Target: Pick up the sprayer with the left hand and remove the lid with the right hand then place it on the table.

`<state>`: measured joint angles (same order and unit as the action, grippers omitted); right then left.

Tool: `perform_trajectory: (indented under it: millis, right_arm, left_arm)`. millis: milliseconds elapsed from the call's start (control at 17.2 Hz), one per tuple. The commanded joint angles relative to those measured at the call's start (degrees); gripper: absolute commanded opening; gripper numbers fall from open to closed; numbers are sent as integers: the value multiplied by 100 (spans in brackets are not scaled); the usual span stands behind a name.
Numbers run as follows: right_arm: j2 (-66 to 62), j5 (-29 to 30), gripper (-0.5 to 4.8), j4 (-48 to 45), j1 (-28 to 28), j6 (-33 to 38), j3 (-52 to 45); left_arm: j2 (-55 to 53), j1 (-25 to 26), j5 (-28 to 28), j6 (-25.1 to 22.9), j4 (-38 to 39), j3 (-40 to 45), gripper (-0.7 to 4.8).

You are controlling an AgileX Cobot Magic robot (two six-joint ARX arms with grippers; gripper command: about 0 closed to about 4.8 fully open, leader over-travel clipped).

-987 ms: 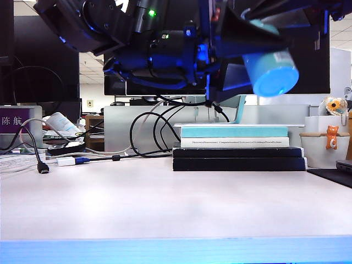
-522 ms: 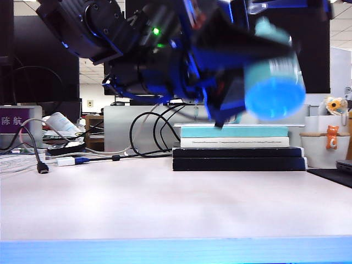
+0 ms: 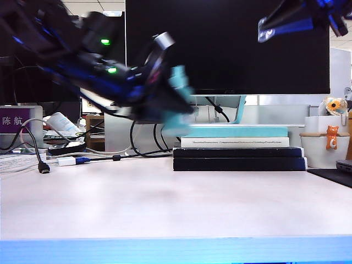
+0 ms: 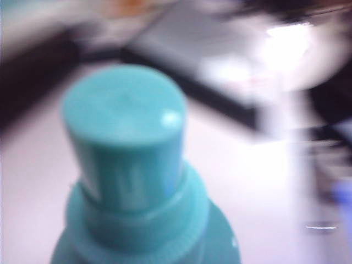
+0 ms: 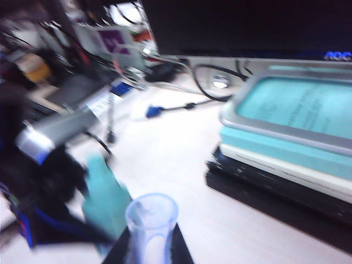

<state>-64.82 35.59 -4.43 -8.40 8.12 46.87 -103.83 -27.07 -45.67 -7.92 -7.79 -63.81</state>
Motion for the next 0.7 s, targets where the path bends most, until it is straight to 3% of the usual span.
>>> perform_trajectory:
  millis: [58,232,464,697]
  right_arm:
    - [-136,-787,-5,-153,-192,-197,-407]
    - [-673,-968,-5,-553,-393,-173,-793]
    - [-1696,-1058,-5,-1147,-562,-173,-925]
    - [-2365,-1150,-5,-1541,-599,-175,-925]
  left_arm:
    - [295,24,581,-1143,142,210,68]
    - [354,4,605,-1226,-988,866,16]
    - [345,24,1447,-911,-3628,2380,16]
    - [275,24,1786,-660,-4249,2796,16]
